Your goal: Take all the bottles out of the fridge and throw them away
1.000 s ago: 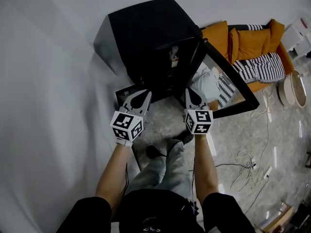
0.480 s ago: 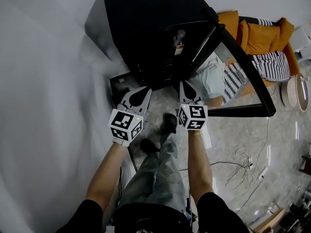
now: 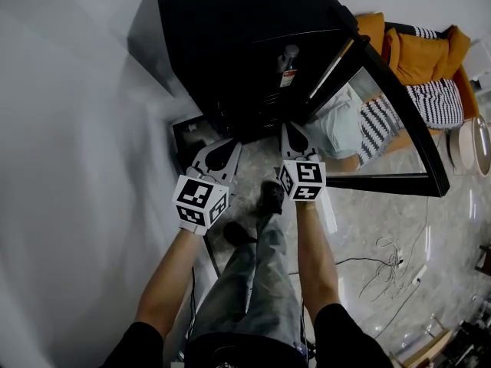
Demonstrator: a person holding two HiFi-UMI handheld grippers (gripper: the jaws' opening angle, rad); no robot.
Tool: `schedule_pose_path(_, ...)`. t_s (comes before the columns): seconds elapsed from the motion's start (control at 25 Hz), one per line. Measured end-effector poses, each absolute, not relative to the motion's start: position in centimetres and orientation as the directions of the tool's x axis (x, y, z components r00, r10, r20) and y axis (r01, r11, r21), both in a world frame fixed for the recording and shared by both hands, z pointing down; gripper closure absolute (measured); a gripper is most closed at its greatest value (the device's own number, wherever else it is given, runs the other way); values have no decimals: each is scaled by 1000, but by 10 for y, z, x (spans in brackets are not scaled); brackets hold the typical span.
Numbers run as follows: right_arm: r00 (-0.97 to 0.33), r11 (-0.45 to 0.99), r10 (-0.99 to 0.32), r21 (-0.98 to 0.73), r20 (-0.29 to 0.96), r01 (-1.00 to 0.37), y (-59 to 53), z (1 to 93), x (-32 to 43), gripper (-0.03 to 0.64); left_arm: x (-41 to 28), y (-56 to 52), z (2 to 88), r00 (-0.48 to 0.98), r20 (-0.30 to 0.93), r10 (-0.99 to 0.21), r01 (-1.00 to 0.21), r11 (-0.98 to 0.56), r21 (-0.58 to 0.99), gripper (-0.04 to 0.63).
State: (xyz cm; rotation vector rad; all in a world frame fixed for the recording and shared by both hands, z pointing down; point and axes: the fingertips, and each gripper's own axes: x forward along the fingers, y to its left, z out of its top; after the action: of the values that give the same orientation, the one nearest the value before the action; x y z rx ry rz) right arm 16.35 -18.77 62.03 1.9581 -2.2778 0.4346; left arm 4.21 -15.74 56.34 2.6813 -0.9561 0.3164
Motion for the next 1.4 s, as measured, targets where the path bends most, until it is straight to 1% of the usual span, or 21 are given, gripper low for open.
schedule_pose_path(0.2,-128,92,-960,-150,250,-984,-213,623,181,601,59,-171,566,766,289,-574,-633,-753,182,589)
schedule_pose_path(0.36,-99,65,-965,-144,244,-987,-238,627,193,518,69,-185,568,772,282,-570,-626,-759,178,589)
schedule_pose_path(0.56,-106,67,-964,-161,242,-985,-269,638,203,401,83,-202,579,771,261,-581,-630,-755,182,589)
schedule_pose_path(0.72,-94,56,-968,-164,234,-985,-294,654,212,333,95,-215,592,773,237,-589,-630,-756,175,589)
schedule_pose_path(0.88,-84,47,-971,-166,224,-985,-315,671,220,308,102,-224,612,768,231,-598,-637,-752,171,589)
schedule_pose_path(1.0,-70,32,-972,-164,226,-986,-329,681,226,296,102,-229,627,760,249,-600,-644,-746,169,589)
schedule_pose_path(1.16,-76,37,-968,-164,241,-986,-347,691,228,291,103,-242,636,747,275,-605,-657,-735,167,589)
schedule_pose_path(1.4,-75,43,-967,-136,244,-990,-375,702,232,288,107,-270,637,733,264,-627,-675,-718,170,589)
